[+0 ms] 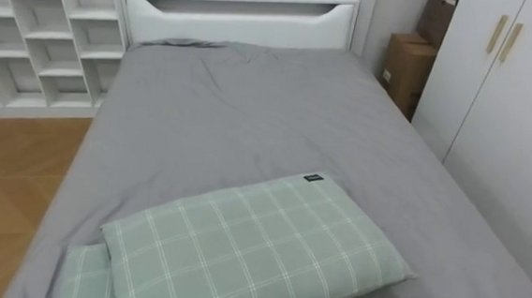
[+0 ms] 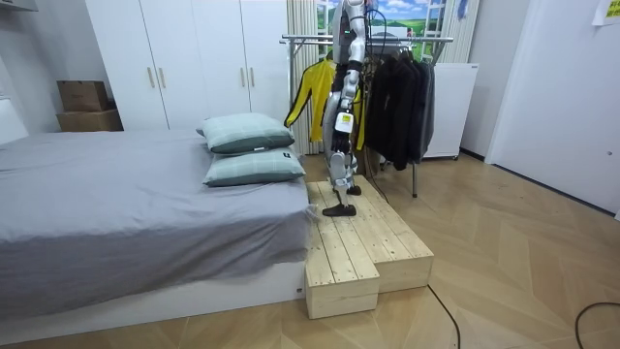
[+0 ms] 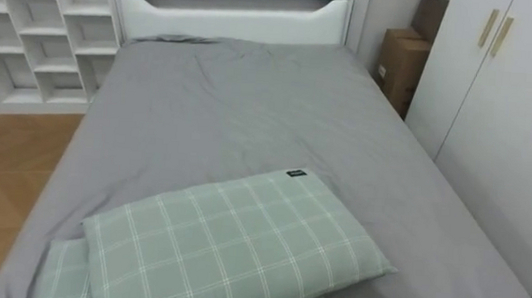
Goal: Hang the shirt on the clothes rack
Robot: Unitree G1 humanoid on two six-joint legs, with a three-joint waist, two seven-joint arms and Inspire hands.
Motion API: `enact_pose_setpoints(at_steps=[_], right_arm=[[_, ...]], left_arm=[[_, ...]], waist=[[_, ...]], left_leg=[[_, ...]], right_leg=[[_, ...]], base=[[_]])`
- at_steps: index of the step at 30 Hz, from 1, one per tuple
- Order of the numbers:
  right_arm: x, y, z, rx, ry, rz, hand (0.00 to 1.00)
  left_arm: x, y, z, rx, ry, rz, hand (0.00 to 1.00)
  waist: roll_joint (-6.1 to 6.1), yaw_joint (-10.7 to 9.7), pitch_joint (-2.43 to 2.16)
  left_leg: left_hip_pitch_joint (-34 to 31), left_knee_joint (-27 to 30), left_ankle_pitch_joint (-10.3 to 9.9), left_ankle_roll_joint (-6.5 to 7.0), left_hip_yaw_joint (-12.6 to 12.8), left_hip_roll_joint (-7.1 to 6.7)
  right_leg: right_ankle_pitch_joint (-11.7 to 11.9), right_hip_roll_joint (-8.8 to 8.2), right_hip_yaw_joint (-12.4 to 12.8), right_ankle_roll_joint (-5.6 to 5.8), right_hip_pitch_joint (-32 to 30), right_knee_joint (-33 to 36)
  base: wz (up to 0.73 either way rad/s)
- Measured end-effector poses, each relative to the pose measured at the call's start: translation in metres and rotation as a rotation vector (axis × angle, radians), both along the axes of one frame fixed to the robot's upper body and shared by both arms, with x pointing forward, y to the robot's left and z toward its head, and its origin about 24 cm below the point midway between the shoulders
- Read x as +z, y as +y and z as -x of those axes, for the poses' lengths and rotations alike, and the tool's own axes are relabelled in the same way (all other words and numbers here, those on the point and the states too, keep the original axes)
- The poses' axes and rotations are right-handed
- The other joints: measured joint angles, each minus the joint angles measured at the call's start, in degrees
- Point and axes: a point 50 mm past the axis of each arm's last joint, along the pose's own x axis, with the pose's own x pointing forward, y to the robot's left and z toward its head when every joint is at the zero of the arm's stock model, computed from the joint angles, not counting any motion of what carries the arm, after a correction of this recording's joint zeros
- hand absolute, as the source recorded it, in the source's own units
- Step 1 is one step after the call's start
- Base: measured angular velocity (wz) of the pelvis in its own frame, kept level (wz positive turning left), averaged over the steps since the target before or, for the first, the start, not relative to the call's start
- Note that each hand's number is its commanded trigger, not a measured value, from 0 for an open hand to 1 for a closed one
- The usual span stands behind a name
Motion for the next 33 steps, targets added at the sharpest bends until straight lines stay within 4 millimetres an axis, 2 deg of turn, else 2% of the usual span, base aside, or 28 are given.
enact_pose_setpoints(at_steps=[14, 33], right_arm=[[0.0, 0.0, 0.002, -0.024, -0.007, -0.001, 0.0], [0.0, 0.0, 0.009, -0.079, 0.004, -0.014, 0.0]], left_arm=[[0.0, -0.002, -0.003, -0.041, -0.008, 0.004, 0.0], [-0.001, -0.005, -0.005, -0.085, -0.003, 0.024, 0.0]], waist=[[0.57, -0.2, 0.32], [1.16, 0.0, 0.37]], left_leg=[[0.3, 0.1, 0.0, 0.02, 0.0, -0.04], [0.4, 0.0, 0.0, 0.03, 0.0, -0.05]], right_leg=[[0.0, 0.01, -0.1, -0.01, 0.9, 0.1], [0.1, 0.01, -0.1, -0.07, 0.8, 0.1]], base=[[0.0], [0.0]])
